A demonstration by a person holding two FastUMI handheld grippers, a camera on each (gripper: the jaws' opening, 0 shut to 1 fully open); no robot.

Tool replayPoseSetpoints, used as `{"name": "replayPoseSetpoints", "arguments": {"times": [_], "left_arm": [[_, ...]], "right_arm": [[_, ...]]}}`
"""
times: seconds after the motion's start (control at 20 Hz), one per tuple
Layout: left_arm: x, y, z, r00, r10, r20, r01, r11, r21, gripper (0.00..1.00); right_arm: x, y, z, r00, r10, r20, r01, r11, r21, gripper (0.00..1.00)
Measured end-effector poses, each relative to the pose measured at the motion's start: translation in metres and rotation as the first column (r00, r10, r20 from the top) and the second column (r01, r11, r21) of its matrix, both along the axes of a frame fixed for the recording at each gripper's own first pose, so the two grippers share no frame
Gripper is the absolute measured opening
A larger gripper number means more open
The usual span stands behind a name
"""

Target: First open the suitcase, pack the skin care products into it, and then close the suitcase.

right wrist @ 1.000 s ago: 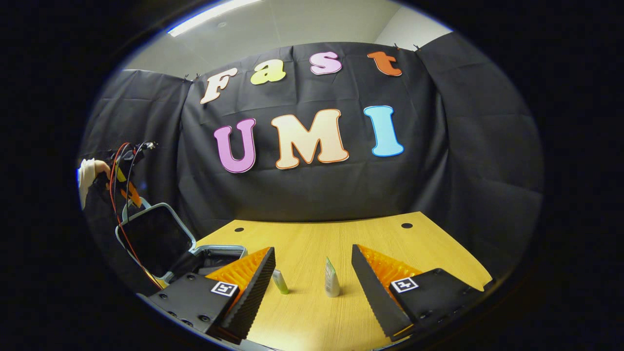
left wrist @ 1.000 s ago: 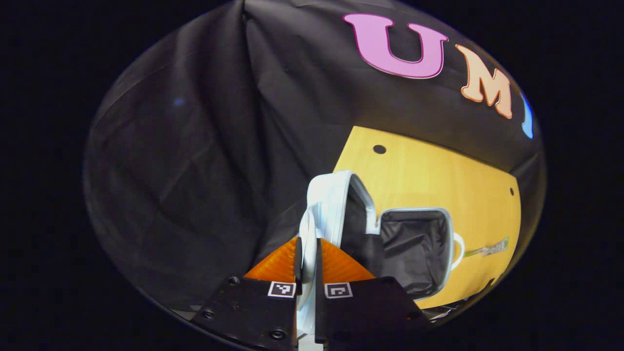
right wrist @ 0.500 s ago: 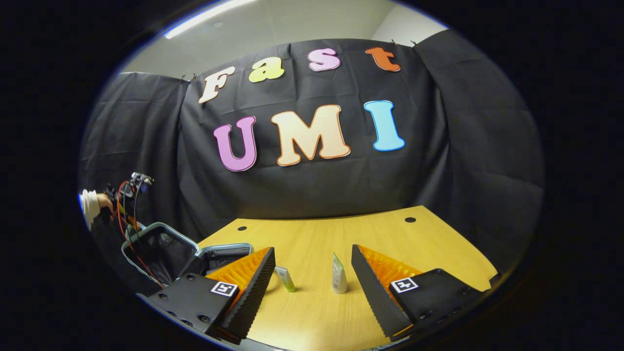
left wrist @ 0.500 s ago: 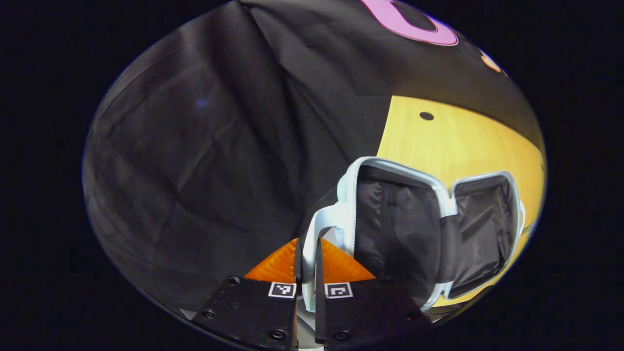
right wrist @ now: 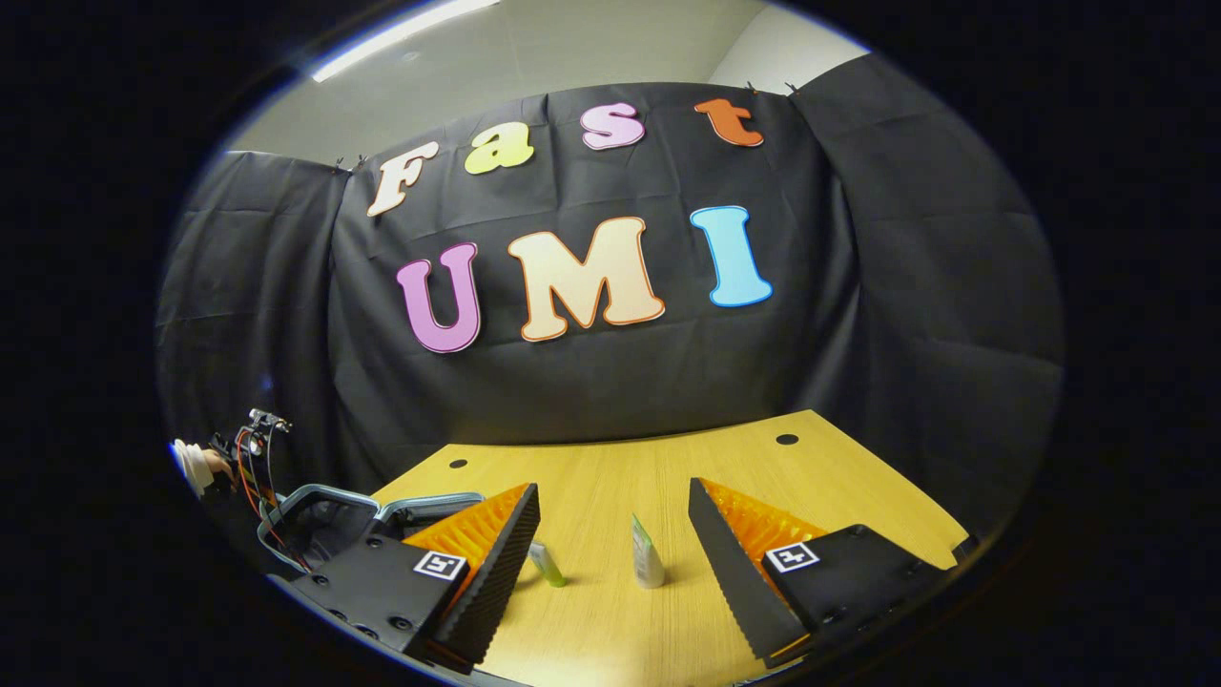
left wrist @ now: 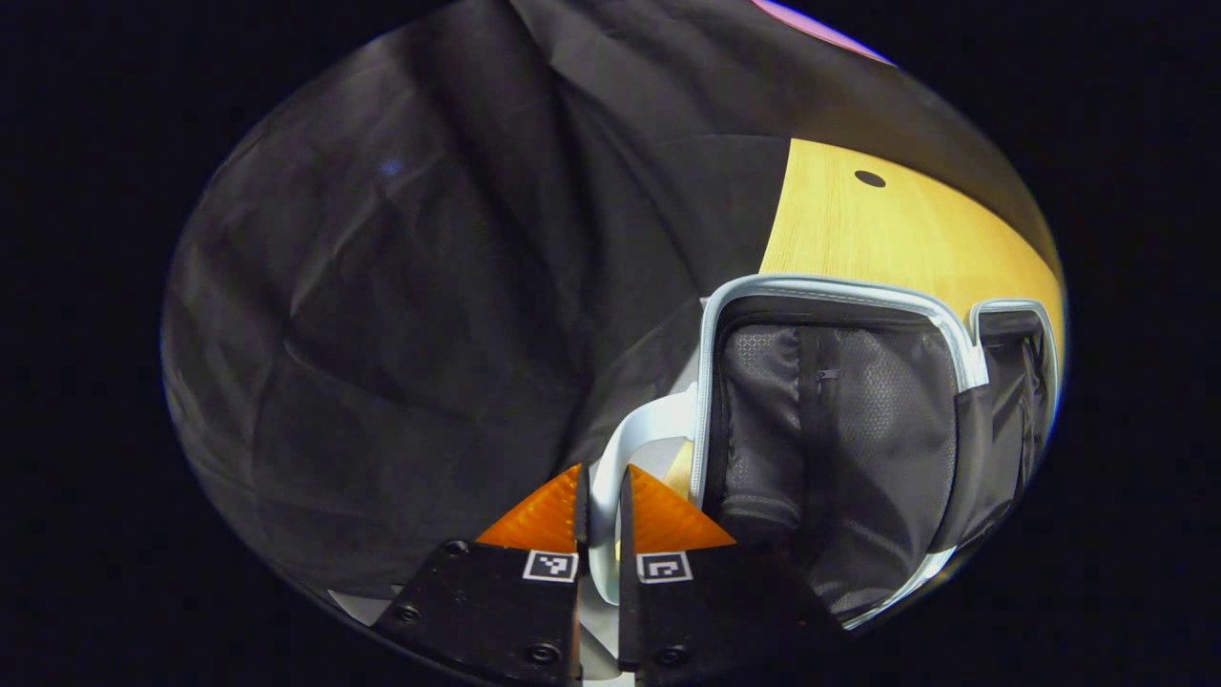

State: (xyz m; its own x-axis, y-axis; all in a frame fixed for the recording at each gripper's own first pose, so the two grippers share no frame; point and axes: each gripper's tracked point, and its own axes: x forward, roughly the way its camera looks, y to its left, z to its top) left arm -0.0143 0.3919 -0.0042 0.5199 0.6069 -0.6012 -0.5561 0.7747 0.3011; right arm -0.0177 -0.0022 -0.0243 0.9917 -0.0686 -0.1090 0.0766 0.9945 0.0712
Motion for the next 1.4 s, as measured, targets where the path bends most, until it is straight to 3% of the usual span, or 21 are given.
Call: {"name": "replayPoseSetpoints", "arguments": {"times": [0.25, 0.3, 0.35, 0.5, 0.6, 0.75, 0.85, 1.0, 1.15, 1.4], "left_arm": [[-0.002, 0.001, -0.024, 1.0, 0.008, 0.019, -0.007, 0.999, -0.046, 0.19], [0.0, -0.002, -0.019, 1.0, -0.001, 0.026, 0.002, 0.999, -0.044, 0.18], [0.0, -0.008, -0.014, 1.0, -0.01, 0.025, 0.01, 1.0, -0.028, 0.15], [0.009, -0.031, 0.0, 0.998, -0.054, 0.039, 0.053, 0.998, 0.013, 0.8], [0.012, -0.062, 0.007, 0.994, -0.094, 0.064, 0.092, 0.995, 0.03, 0.95], [0.005, -0.117, 0.03, 0.98, -0.172, 0.102, 0.17, 0.985, 0.03, 0.96], [0.002, -0.168, 0.032, 0.965, -0.231, 0.126, 0.237, 0.971, -0.029, 0.96], [-0.005, -0.249, 0.035, 0.936, -0.317, 0.155, 0.334, 0.938, -0.096, 0.96], [-0.006, -0.314, 0.027, 0.895, -0.416, 0.162, 0.435, 0.894, -0.105, 0.96], [-0.001, -0.407, 0.009, 0.856, -0.481, 0.191, 0.507, 0.852, -0.127, 0.95]], "right_arm": [[-0.001, -0.001, -0.002, 1.0, -0.005, -0.003, 0.005, 0.999, -0.042, 0.98], [-0.002, 0.0, -0.003, 1.0, 0.0, -0.005, 0.0, 0.999, -0.048, 0.94], [-0.001, 0.002, -0.004, 1.0, 0.006, -0.008, -0.006, 0.999, -0.052, 0.98], [-0.001, 0.002, -0.008, 1.0, 0.02, -0.012, -0.021, 0.997, -0.07, 0.98], [0.0, -0.002, -0.012, 0.999, 0.027, -0.022, -0.029, 0.997, -0.074, 0.98], [0.002, -0.009, -0.022, 0.998, 0.038, -0.046, -0.041, 0.998, -0.057, 0.98], [0.004, -0.016, -0.028, 0.997, 0.049, -0.065, -0.052, 0.997, -0.053, 0.98], [0.011, -0.021, -0.045, 0.989, 0.09, -0.115, -0.096, 0.994, -0.046, 0.98], [0.021, -0.024, -0.057, 0.978, 0.147, -0.147, -0.156, 0.987, -0.049, 0.98], [0.043, -0.032, -0.082, 0.953, 0.236, -0.19, -0.25, 0.967, -0.053, 0.98]]}}
